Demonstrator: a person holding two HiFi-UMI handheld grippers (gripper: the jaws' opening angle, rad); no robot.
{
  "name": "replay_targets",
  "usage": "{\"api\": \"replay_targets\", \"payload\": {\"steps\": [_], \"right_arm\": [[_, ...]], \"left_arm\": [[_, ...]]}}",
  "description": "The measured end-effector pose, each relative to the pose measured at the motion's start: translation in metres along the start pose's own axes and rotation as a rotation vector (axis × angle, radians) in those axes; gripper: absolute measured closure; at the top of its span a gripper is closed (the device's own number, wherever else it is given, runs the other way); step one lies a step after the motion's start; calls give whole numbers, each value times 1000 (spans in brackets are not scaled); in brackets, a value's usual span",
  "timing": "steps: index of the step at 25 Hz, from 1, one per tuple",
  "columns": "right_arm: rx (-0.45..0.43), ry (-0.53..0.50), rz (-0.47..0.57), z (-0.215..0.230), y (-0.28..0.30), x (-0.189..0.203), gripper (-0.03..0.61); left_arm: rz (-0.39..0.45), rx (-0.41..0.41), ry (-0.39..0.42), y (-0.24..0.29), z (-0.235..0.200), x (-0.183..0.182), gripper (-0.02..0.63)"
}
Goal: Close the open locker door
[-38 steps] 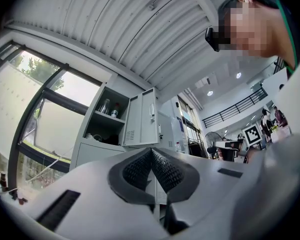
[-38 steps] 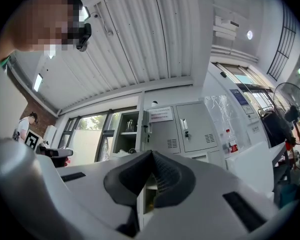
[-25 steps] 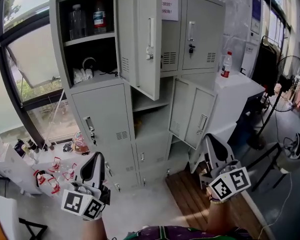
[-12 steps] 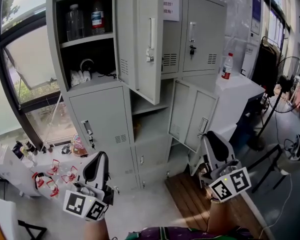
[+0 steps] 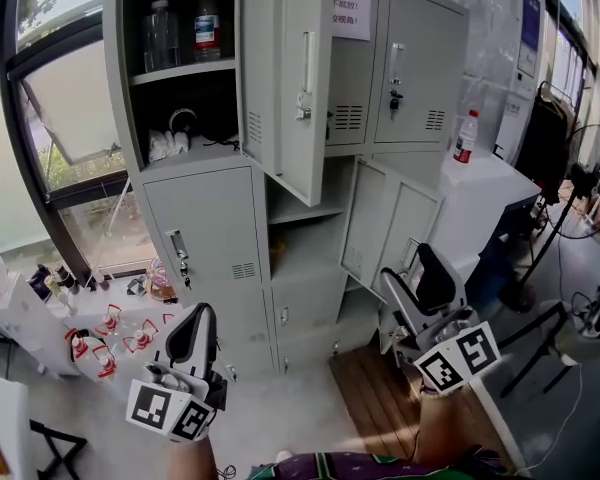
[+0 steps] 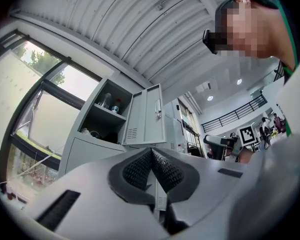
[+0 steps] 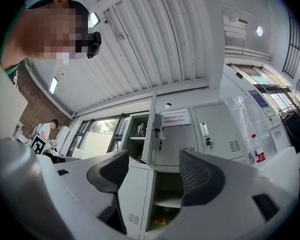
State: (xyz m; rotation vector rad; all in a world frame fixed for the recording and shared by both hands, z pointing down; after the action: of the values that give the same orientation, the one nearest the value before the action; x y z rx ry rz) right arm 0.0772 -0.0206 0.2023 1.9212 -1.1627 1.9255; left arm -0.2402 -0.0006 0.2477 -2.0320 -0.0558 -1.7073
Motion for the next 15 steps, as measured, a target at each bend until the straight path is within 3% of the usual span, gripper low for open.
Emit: {"api": "replay_targets", "payload": {"steps": [15], "right_arm": [[-23,-16,12,-4,56,8,275]], "left_arm": [[29,1,25,3,-36,-16,592]]}}
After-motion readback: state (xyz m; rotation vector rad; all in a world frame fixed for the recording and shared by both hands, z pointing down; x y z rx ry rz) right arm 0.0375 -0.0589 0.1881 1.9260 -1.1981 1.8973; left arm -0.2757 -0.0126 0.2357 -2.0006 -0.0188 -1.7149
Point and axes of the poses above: the fingertips, and each gripper's own axes: y forward along the fingers, z to its right, x out of its underside, the point moved 5 cm from there along -y, backward along the fingers, and after that the axes turned 9 degrees about -x, right-handed, at the moved point
